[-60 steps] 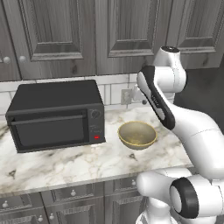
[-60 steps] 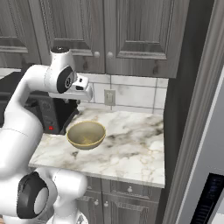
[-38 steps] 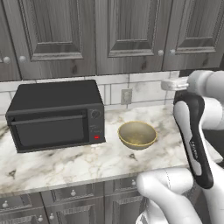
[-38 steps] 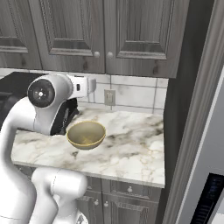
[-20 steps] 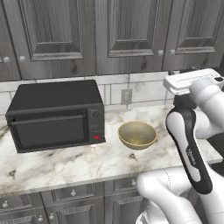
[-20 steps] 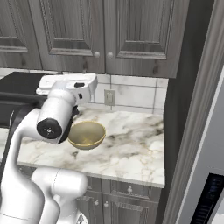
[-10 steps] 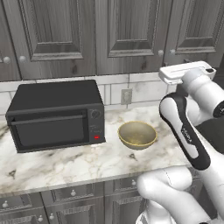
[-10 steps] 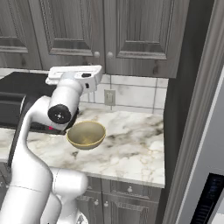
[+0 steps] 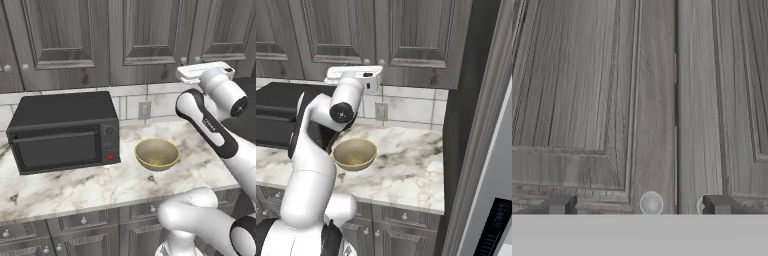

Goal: Open the cabinet. Pick the orange and apple from the cabinet and place them into the bowl. Then close the cabinet.

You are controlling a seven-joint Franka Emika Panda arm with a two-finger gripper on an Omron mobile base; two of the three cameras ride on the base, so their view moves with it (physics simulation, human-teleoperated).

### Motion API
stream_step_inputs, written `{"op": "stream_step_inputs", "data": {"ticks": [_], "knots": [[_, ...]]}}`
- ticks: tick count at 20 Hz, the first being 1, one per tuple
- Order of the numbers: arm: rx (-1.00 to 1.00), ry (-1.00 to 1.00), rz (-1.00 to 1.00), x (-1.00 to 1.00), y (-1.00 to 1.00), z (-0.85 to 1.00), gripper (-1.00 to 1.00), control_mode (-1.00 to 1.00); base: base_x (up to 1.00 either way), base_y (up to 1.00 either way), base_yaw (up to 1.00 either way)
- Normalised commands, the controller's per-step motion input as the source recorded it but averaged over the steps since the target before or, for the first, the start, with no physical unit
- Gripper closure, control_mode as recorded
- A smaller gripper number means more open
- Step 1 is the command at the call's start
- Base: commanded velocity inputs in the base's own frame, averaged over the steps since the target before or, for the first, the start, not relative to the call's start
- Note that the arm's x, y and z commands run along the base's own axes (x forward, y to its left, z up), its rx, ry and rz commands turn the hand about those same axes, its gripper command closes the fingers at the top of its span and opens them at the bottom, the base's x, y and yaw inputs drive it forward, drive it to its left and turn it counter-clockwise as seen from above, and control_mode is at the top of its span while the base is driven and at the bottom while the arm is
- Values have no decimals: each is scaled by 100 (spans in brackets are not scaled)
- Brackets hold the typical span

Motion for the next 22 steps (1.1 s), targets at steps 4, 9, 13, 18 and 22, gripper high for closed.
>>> {"op": "stream_step_inputs", "data": {"ticks": [4, 9, 13, 18, 22], "knots": [[0, 0, 2, 58, -2, -1, -100, -100, 0, 0, 0], [0, 0, 1, 49, -9, -1, -100, -100, 0, 0, 0], [0, 0, 0, 33, -19, 0, -100, -100, 0, 0, 0], [0, 0, 0, 13, -13, -13, -100, -100, 0, 0, 0], [0, 0, 0, 0, -1, -22, -100, -100, 0, 0, 0]]}}
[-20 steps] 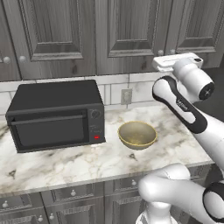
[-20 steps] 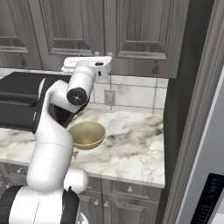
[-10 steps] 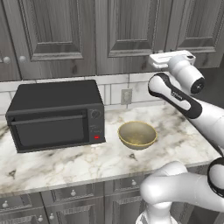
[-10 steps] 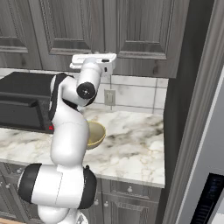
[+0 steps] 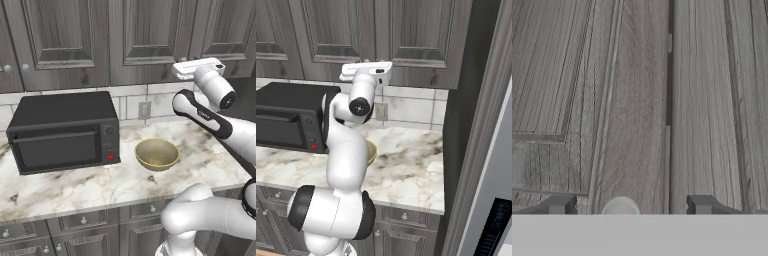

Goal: Open the cabinet. Pick the orange and apple from the cabinet and place them into the bowl. Then close the cabinet.

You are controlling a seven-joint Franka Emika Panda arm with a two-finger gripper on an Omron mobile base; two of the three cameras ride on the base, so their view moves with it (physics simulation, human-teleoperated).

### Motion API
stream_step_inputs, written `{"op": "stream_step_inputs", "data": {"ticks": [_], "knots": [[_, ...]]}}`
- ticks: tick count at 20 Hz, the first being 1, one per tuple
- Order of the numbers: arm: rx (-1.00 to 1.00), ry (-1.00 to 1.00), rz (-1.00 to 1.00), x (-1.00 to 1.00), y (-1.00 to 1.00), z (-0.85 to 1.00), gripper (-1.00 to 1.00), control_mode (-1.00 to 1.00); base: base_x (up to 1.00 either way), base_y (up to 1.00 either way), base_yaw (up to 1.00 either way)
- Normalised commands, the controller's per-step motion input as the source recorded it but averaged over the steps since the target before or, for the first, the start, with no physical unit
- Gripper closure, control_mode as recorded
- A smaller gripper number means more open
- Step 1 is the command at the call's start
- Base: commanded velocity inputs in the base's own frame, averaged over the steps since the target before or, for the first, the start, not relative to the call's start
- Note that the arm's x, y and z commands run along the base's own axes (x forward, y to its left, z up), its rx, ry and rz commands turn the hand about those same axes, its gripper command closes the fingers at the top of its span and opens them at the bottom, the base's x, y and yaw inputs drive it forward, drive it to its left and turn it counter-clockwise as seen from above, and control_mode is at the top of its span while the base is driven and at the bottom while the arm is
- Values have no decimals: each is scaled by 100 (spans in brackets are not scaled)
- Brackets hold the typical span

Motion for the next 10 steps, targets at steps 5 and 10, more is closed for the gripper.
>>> {"op": "stream_step_inputs", "data": {"ticks": [5, 10], "knots": [[0, -1, 0, -6, 0, -3, -100, -100, 0, 0, 0], [0, -1, 0, -20, 0, 0, -100, -100, 0, 0, 0]]}}
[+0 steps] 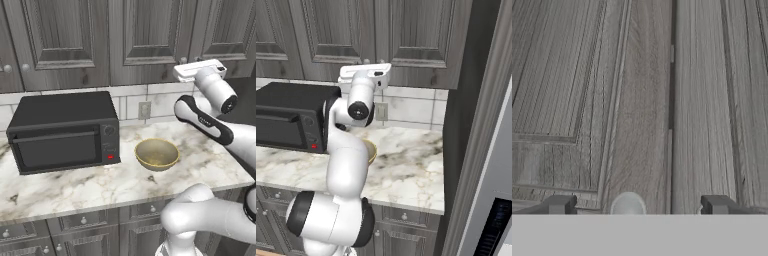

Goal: Open the cabinet. Pick the orange and apple from the cabinet and place them into the bowl. Then close the cabinet.

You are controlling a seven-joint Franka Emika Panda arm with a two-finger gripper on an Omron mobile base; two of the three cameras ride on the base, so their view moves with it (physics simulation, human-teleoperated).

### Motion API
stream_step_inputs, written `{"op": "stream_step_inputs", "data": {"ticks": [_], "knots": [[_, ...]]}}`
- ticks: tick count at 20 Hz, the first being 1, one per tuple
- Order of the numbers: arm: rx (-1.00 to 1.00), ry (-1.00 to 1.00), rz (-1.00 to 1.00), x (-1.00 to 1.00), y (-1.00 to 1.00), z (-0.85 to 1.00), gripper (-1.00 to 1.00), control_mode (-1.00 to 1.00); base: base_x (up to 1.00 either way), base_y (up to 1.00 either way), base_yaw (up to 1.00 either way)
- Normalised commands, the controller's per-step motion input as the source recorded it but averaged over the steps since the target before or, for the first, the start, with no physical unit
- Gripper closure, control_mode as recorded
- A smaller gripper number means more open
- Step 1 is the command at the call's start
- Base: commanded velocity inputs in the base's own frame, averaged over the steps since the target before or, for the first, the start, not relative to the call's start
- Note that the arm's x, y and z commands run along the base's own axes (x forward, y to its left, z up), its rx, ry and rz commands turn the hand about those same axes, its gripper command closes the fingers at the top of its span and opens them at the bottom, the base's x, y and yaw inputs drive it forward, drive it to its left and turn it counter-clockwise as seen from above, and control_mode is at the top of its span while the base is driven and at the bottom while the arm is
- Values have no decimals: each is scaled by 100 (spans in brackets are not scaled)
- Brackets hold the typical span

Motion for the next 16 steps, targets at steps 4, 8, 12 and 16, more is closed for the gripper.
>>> {"op": "stream_step_inputs", "data": {"ticks": [4, 8, 12, 16], "knots": [[0, 0, 0, -8, 3, -4, -100, -100, 0, 0, 0], [-3, 0, 0, 0, 21, -11, -100, -100, 0, 0, 0], [-2, 0, 0, 0, 12, -11, -100, -100, 0, 0, 0], [0, 0, 0, 0, 0, 0, -100, -100, 0, 0, 0]]}}
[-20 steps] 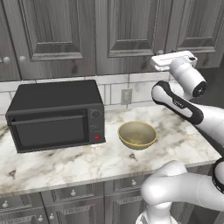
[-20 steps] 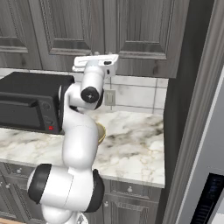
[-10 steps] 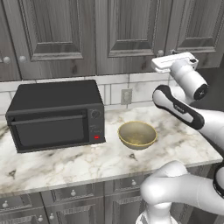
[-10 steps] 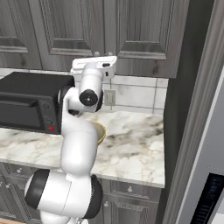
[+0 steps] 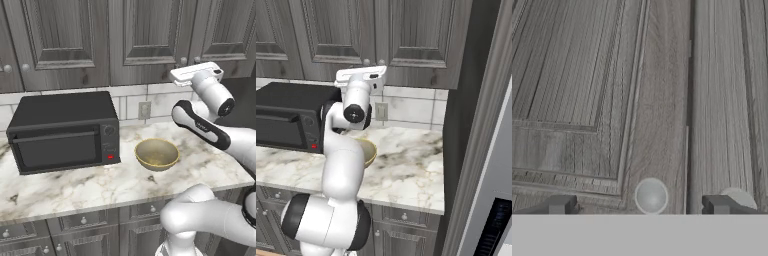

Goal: Open the cabinet. Pick the orange and apple from the cabinet and place them into the bowl. Then close the cabinet.

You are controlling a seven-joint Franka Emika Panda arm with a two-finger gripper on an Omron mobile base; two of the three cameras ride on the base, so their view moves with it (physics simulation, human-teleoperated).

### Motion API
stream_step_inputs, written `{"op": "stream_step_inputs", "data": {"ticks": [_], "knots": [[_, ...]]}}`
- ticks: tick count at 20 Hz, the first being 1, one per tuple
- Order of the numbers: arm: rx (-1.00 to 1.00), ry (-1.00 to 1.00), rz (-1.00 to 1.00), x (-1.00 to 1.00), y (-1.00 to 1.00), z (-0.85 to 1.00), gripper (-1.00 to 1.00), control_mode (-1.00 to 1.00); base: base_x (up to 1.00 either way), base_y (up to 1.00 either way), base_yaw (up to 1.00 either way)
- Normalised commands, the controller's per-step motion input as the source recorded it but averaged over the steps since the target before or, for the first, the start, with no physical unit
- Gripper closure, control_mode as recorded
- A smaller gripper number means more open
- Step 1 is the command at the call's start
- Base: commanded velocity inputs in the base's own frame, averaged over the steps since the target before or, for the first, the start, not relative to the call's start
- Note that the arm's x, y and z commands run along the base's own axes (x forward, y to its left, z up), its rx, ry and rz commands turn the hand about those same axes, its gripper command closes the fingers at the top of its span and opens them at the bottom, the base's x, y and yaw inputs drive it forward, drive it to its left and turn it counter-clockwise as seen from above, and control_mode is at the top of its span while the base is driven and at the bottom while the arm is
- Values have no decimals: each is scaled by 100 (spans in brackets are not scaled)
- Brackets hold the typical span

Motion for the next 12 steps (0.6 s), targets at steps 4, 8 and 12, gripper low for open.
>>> {"op": "stream_step_inputs", "data": {"ticks": [4, 8, 12], "knots": [[0, 0, 0, 18, 0, 0, -100, -100, 0, 0, 0], [0, 2, 0, 42, 0, -2, -100, -100, 0, 0, 0], [0, 2, 0, 39, -2, -19, -100, -100, 0, 0, 0]]}}
